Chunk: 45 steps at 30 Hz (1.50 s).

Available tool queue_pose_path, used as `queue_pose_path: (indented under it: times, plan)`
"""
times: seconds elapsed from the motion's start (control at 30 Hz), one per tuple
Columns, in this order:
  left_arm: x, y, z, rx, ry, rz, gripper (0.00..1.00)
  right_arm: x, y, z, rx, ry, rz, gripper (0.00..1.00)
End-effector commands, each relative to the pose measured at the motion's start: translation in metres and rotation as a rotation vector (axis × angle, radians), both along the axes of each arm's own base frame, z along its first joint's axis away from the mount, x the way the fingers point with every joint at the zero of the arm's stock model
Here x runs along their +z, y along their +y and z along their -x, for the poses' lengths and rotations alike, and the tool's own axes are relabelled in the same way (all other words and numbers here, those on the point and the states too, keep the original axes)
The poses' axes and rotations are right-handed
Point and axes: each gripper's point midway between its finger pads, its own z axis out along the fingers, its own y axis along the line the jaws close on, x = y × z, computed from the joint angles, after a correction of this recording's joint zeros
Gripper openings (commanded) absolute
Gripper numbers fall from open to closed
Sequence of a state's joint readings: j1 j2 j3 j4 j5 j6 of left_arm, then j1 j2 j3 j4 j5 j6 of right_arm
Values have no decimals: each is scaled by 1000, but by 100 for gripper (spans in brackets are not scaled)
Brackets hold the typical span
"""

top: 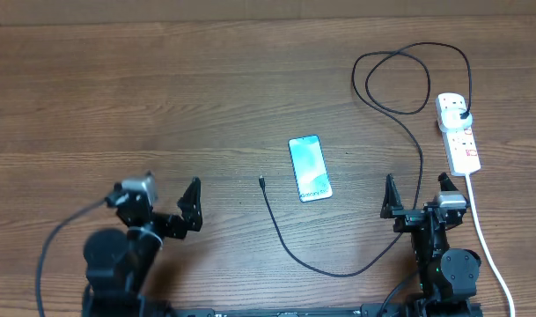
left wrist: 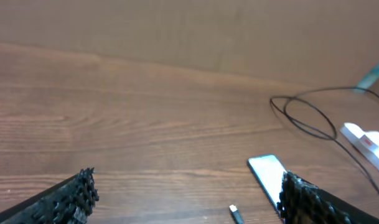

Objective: Plug charger to phone and switch on socket
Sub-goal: 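Move the left gripper over the phone and lower onto it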

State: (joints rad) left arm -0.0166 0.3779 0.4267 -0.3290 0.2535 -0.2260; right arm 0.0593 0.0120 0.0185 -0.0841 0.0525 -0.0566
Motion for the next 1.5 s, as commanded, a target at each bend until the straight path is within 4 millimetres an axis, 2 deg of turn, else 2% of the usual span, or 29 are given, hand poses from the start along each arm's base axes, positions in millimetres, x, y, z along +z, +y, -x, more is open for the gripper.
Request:
queue_pose_path:
  times: [0.0,0.17,0.27,0.4,0.63,0.77,0.87,1.0,1.17,1.33,1.47]
  plan:
    - [18,-11,-13,-41,54,-23,100,-3,-2,0,-9,3,-1,100]
    - [29,-42,-37,-98,152,-82,100,-3,-2,0,-9,4,-1,100]
    - [31,-71,-51,-124,191,-147,100,-3,-2,0,-9,3,-1,100]
    - [25,-119,-66,-151,239,-233,100,-3,-2,0,-9,4,-1,100]
    - [-15,-209,-75,-309,375,-323,100,-3,-2,0,-9,3,-1,100]
    - [-46,-246,-74,-418,445,-290,100,-3,-2,0,-9,3,-1,100]
    - [-58,-269,-71,-505,477,-225,100,-3,-2,0,-9,3,-1,100]
    - [-68,-282,-73,-544,484,-198,99,-3,-2,0,-9,3,-1,100]
    - [-70,-291,-72,-581,481,-174,100,-3,-2,0,-9,3,-1,100]
    - [-67,-292,-76,-566,466,-168,100,-3,-2,0,-9,3,-1,100]
    - [-68,-280,-85,-422,513,-108,100,-3,-2,0,-9,3,-1,100]
